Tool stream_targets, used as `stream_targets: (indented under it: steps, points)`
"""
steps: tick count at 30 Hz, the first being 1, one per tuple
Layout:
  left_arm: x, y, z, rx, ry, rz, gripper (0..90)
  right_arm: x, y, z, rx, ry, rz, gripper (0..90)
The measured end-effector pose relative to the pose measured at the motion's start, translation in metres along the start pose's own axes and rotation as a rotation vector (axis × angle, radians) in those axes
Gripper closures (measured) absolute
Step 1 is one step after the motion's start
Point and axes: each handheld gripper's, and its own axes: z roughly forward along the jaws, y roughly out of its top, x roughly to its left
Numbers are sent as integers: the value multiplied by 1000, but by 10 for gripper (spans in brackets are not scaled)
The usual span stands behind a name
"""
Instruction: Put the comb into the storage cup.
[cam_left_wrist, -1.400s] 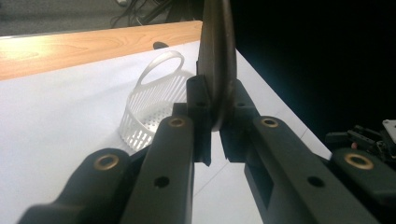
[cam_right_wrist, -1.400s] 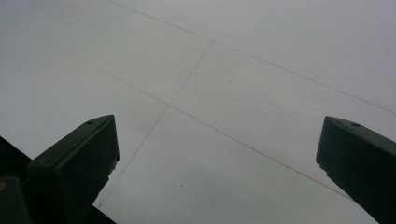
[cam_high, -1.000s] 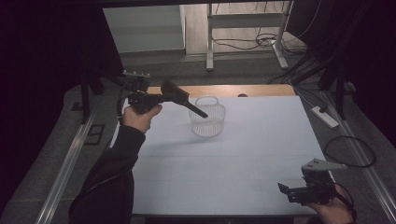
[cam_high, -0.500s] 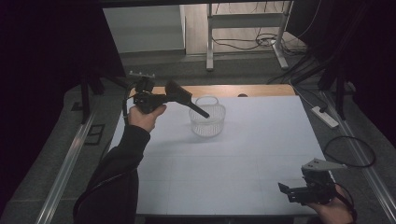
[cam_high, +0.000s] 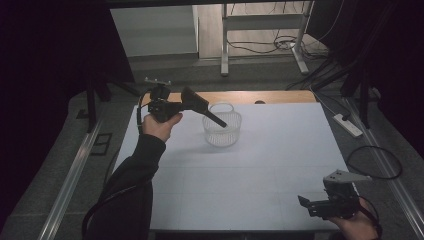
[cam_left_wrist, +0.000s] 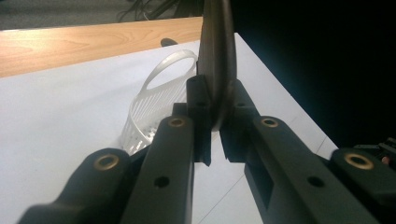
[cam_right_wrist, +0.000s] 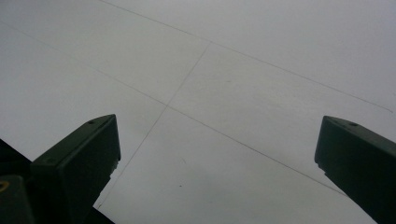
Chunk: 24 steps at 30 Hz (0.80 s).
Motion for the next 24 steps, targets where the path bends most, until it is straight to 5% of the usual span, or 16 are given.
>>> stream_targets:
  steps: [24]
  points:
    - [-3,-4,32,29,1,3,831,0,0,-1,-8,9,2,0]
